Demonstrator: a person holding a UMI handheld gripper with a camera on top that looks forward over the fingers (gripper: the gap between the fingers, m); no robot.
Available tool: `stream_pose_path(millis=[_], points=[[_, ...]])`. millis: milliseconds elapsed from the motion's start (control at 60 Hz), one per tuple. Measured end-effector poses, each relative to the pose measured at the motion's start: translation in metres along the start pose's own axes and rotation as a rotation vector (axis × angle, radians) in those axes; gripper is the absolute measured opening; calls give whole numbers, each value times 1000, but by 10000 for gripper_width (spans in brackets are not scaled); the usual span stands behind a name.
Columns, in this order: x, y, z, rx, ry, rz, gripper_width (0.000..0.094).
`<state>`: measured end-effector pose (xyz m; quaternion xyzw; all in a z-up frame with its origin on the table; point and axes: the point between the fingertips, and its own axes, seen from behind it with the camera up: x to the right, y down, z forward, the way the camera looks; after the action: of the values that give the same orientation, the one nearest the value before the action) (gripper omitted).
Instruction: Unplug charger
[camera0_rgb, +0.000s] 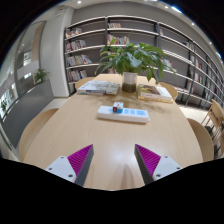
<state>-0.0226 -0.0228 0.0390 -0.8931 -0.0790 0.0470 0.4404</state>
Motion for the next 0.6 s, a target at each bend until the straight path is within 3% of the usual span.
stream_pose_path(millis=[267,350,417,450,483,500,533,600], points=[[26,-114,117,115,143,94,780],[31,-122,139,132,177,107,675],[35,-112,157,83,187,125,594],[34,-103,160,50,187,131,509],[33,-112,164,83,185,134,339],[34,-112,164,86,193,133,334],[30,-113,165,93,183,123,224],[31,-110,166,93,211,119,204]])
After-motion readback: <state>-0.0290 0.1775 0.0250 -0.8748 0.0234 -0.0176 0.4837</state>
